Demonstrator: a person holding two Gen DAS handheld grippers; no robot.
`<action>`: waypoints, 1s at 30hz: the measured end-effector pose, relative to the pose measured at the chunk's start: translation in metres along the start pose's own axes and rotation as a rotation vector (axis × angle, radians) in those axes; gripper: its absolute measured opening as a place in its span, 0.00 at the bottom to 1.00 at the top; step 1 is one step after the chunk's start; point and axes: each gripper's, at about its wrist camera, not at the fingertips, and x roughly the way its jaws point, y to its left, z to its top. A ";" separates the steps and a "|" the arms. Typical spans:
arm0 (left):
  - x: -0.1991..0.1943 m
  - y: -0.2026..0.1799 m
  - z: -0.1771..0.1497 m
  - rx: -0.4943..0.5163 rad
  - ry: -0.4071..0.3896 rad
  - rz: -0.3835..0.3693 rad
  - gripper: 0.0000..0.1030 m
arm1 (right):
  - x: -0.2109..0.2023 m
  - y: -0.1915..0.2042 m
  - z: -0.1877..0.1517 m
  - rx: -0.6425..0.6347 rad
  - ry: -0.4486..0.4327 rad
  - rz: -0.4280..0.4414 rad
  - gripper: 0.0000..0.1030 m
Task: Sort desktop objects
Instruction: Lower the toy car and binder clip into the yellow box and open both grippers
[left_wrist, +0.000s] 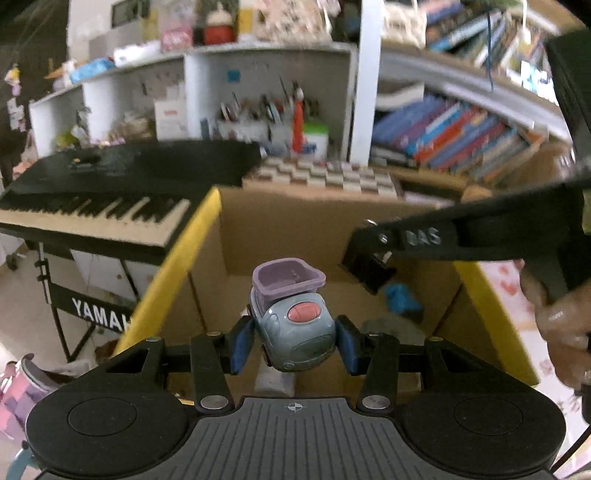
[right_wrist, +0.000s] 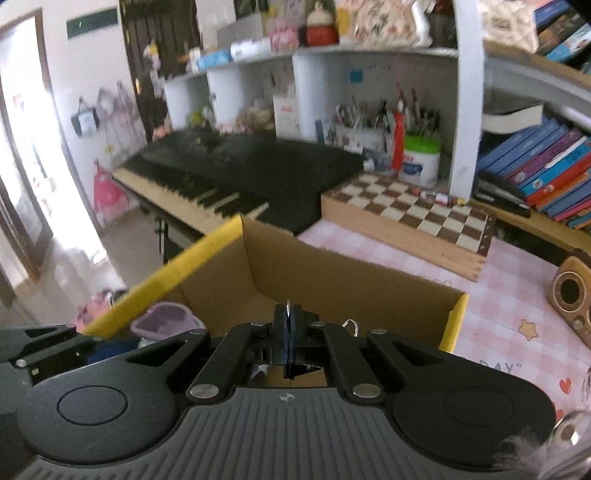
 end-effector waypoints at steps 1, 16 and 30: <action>0.005 -0.002 -0.001 0.009 0.017 -0.002 0.45 | 0.006 -0.001 0.000 -0.006 0.018 0.001 0.02; 0.027 -0.011 -0.002 -0.006 0.081 0.017 0.42 | 0.049 -0.004 -0.002 -0.042 0.203 0.009 0.02; -0.015 -0.007 0.006 -0.045 -0.091 0.057 0.81 | 0.021 -0.010 0.000 0.008 0.071 -0.048 0.37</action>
